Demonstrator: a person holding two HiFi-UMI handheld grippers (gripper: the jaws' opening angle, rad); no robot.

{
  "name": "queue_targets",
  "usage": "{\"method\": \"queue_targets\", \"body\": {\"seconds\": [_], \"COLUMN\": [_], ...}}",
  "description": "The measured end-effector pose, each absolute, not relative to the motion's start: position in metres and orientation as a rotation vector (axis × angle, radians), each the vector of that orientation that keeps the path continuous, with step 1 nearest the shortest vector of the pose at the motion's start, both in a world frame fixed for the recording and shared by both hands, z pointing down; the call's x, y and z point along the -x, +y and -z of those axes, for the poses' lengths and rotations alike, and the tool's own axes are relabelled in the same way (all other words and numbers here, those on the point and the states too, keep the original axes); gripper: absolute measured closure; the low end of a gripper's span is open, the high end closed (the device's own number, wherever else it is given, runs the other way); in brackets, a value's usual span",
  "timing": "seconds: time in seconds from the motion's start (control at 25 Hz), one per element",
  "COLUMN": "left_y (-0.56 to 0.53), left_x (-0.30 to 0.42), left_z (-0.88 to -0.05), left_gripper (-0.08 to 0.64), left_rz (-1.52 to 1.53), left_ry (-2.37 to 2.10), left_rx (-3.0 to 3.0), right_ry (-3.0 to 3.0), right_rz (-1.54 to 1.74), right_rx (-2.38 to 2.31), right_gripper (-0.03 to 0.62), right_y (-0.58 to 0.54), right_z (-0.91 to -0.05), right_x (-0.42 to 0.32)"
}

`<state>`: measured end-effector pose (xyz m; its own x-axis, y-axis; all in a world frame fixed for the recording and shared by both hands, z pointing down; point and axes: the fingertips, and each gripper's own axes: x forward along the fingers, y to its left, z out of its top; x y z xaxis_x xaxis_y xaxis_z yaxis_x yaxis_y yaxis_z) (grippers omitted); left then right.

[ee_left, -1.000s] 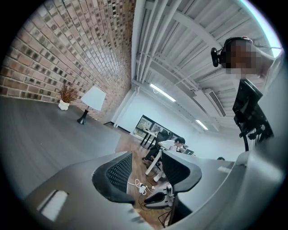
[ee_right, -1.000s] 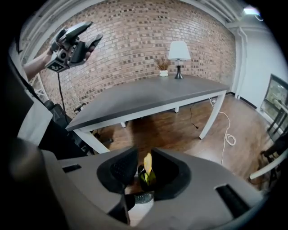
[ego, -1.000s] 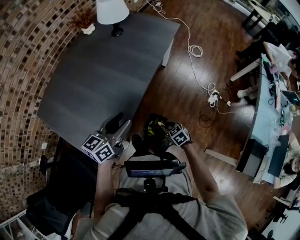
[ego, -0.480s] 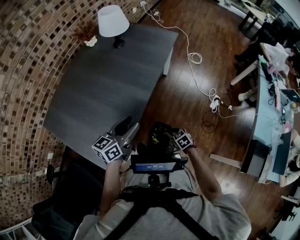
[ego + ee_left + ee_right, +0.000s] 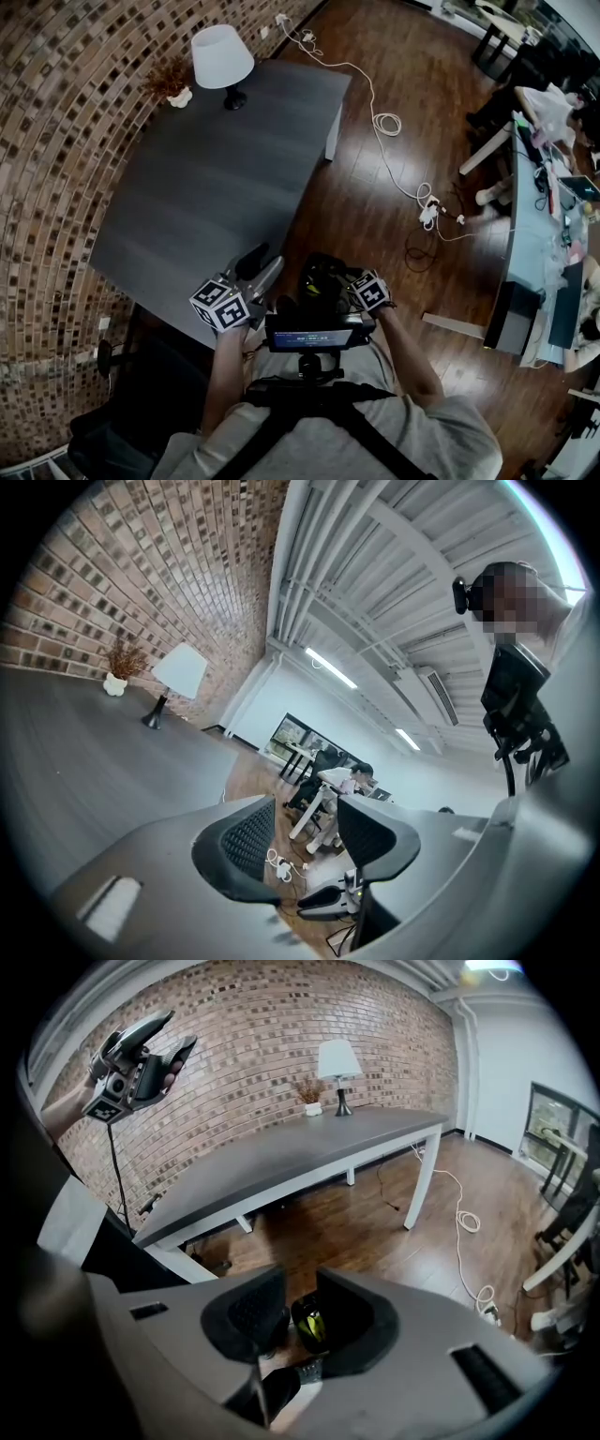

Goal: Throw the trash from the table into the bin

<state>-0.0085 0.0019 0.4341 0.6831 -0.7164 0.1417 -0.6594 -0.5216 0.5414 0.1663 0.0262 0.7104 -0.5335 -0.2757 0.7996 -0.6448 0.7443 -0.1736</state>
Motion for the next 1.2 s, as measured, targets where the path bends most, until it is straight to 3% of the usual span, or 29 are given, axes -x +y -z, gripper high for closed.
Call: {"method": "queue_targets", "body": {"seconds": [1.2], "left_y": [0.031], "left_x": [0.017], "left_z": [-0.475], "left_gripper": [0.364], "left_rz": [0.06], "left_ry": [-1.096], "left_rx": [-2.156], "right_ry": [-2.079], "right_rz": [-0.815], "right_rx": [-0.754], "right_gripper": [0.477], "right_y": [0.075], "right_z": [-0.76], "right_x": [-0.209]}}
